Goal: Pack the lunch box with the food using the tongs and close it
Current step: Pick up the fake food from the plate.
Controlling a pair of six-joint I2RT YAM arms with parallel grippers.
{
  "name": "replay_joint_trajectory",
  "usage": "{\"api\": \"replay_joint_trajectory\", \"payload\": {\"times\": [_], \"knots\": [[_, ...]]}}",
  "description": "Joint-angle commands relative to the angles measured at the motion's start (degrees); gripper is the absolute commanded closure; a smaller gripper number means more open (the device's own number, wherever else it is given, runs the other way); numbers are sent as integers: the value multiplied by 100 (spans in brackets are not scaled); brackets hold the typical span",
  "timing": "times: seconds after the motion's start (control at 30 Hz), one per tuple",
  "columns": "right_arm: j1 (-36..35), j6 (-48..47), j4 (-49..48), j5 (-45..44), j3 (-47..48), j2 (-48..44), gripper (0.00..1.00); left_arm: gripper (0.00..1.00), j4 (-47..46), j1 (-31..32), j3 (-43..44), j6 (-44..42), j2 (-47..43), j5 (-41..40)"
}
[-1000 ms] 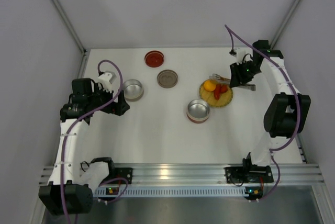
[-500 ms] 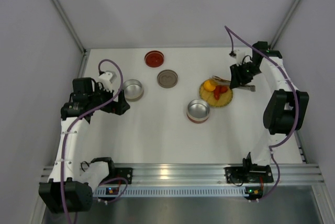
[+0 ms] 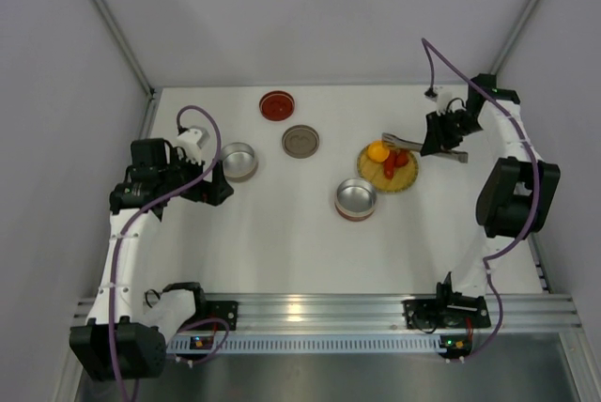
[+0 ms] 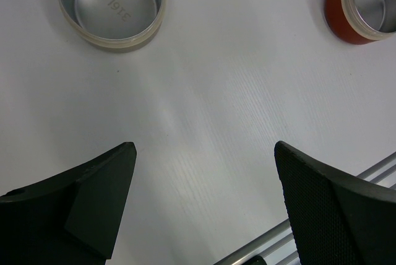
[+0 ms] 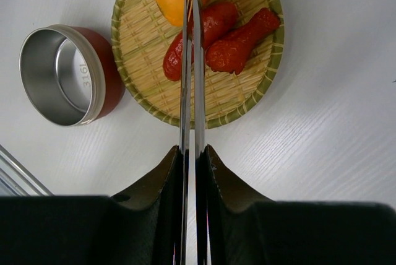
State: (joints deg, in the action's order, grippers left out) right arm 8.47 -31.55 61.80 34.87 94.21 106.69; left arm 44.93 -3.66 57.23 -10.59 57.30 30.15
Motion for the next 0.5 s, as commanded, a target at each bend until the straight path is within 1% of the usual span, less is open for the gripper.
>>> {"api": "replay_joint_trajectory", "payload": {"times": [0.0,0.3,0.47], "knots": [[41,-237,324,406,282,-175,100,2,-309,-12,42,48,45,70],[50,-167,640,758,483,-483,100,2,-248,-12,95,40,53,35],[-3,43,658,1012,589,-623,100,2,-274,-21,113,162,36,-185]]}}
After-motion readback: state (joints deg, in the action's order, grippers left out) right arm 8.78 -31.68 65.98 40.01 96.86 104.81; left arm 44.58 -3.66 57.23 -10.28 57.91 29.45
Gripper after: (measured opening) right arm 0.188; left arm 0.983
